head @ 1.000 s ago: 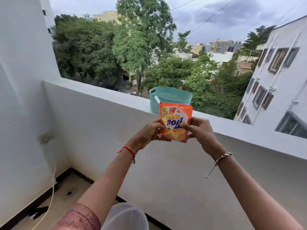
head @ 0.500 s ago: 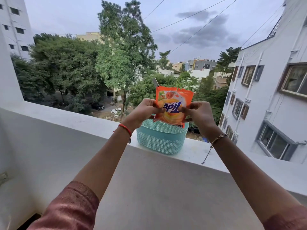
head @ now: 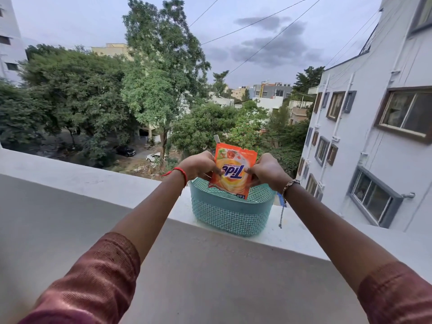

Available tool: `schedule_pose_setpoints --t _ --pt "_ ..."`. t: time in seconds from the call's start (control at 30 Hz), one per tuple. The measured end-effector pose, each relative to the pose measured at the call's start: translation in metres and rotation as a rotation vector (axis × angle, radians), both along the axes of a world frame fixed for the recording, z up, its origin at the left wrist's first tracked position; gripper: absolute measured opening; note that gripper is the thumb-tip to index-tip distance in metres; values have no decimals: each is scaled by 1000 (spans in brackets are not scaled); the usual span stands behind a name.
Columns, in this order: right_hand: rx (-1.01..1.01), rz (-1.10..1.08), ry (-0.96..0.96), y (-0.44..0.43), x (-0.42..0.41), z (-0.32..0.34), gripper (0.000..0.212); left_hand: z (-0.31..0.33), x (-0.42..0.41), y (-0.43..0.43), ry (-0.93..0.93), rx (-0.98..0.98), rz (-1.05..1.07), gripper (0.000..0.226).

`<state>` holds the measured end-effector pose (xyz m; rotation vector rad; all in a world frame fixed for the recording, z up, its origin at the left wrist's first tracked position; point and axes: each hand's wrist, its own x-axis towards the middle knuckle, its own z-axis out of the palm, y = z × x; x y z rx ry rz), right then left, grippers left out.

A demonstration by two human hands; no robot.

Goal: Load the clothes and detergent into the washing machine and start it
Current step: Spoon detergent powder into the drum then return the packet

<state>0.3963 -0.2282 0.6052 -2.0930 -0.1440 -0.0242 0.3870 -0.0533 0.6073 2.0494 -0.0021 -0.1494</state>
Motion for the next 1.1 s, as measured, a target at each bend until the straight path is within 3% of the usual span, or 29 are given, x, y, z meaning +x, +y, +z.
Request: schedule_pose_setpoints --t 0.17,0.37,0.57,0.7,0.8,0.87,1.1 --pt "-118 -34 20 9 8 -10 23 -9 9 -4 77 142 -3 21" --pt "-211 -30 74 12 5 -20 28 -21 16 -7 122 168 13 16" --pt "-302 4 27 5 1 -12 25 -19 18 -7 117 270 1 28" --pt "-395 19 -76 5 -5 -1 30 -2 4 -8 22 419 35 10" --pt "-494 6 -192 8 -15 4 31 9 -12 -12 -57 535 56 23" --pt "-569 -9 -258 10 -26 8 34 17 -27 -15 -145 579 90 15" --pt "-545 88 -431 14 -88 28 27 33 -107 -26 -471 512 231 24"
